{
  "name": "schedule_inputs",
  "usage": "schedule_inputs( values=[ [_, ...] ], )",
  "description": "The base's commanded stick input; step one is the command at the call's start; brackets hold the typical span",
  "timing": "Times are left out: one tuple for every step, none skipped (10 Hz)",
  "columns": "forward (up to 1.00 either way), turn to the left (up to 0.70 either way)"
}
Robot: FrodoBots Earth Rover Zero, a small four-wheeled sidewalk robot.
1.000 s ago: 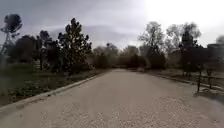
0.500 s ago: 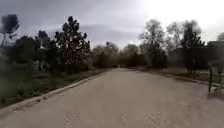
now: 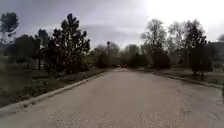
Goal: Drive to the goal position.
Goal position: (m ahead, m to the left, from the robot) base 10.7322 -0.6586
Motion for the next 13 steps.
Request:
schedule_inputs(
  values=[
    [0.70,0.00],
    [0.70,0.00],
    [0.70,0.00],
    [0.70,0.00],
    [0.70,0.00],
    [0.70,0.00],
    [0.70,0.00],
    [0.70,0.00],
    [0.70,0.00],
    [0.70,0.00],
    [0.70,0.00],
    [0.70,0.00],
    [0.70,0.00]
  ],
)
